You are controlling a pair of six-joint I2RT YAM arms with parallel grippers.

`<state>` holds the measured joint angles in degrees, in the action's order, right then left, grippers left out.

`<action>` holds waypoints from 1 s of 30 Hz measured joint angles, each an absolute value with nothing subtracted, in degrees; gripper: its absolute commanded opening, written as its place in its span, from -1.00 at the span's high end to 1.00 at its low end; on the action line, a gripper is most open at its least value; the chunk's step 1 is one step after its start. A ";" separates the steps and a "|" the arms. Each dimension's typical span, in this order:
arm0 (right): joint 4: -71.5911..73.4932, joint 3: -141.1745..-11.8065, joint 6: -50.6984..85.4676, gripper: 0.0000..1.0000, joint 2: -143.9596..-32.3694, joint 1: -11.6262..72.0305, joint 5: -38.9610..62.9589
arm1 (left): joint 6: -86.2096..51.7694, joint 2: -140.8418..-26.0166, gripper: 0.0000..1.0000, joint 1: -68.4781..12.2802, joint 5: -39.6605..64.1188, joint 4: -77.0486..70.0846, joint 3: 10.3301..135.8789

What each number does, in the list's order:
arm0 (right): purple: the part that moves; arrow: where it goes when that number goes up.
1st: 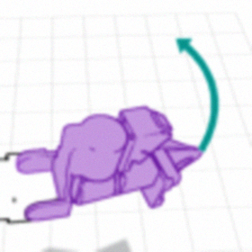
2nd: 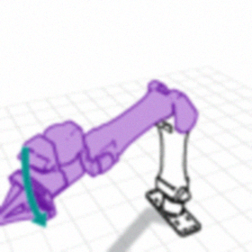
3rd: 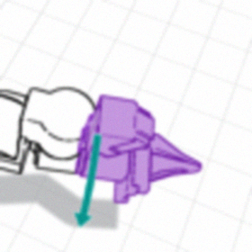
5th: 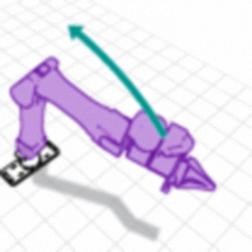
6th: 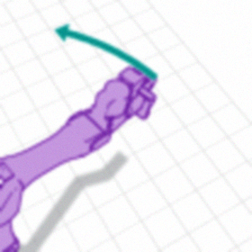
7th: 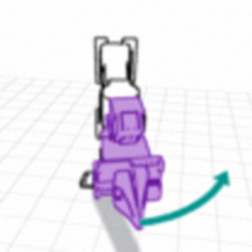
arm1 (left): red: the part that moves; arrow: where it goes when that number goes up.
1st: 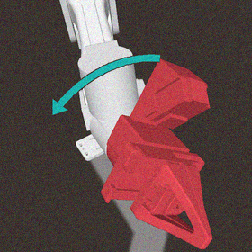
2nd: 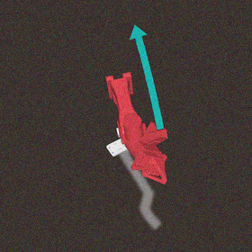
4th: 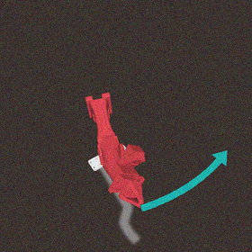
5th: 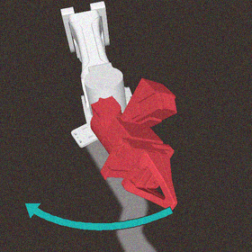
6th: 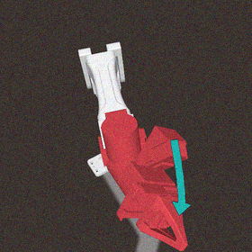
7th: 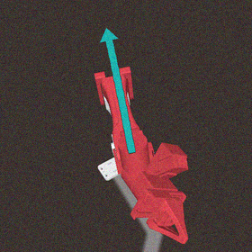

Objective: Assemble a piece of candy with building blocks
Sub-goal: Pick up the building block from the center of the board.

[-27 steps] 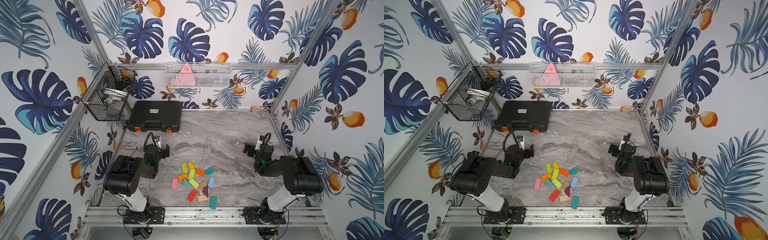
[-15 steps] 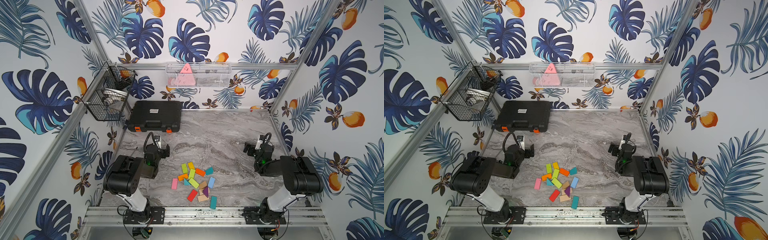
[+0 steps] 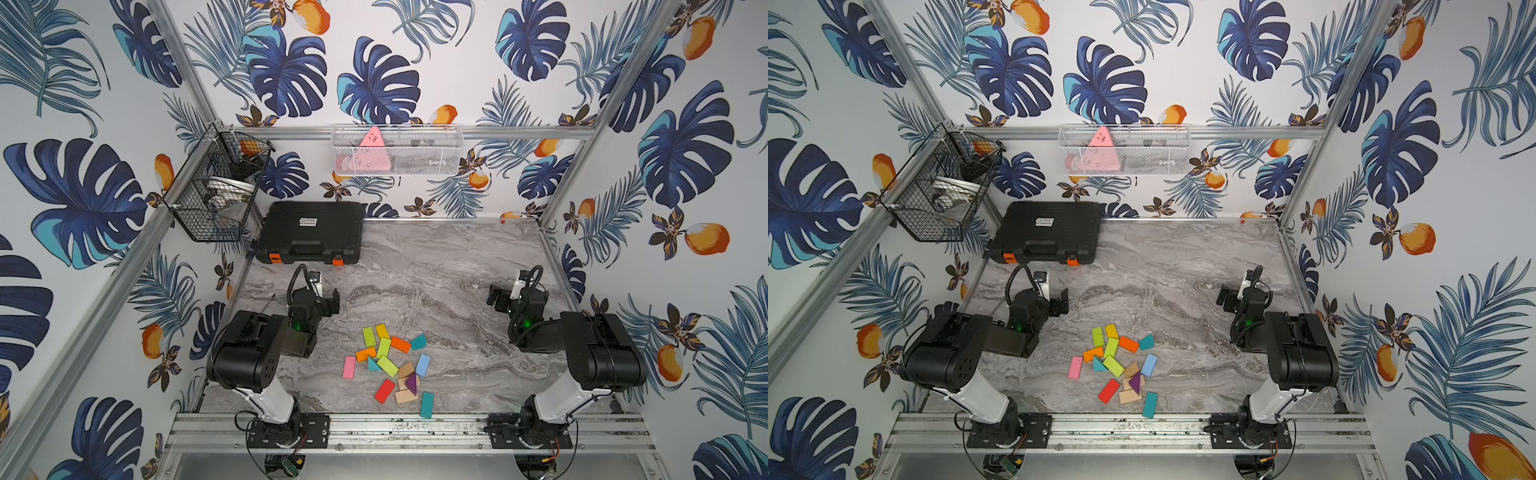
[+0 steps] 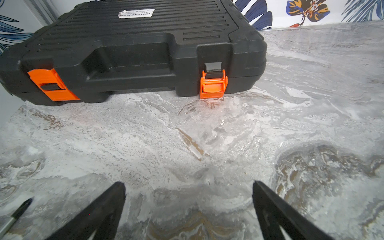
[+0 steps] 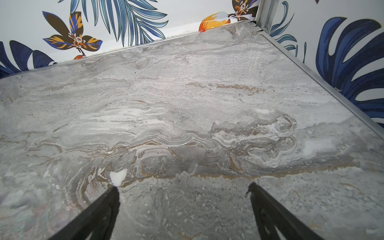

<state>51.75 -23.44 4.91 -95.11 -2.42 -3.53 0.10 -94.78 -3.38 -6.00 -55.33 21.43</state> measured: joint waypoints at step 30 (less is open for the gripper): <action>48.18 -22.31 4.40 -1.00 -84.73 4.23 -13.56 | -2.57 -69.73 -0.98 -12.91 -18.09 -46.17 20.73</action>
<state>48.18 -22.31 4.40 -84.73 4.23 -13.56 -2.57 -69.73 -12.91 -18.09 -46.17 20.73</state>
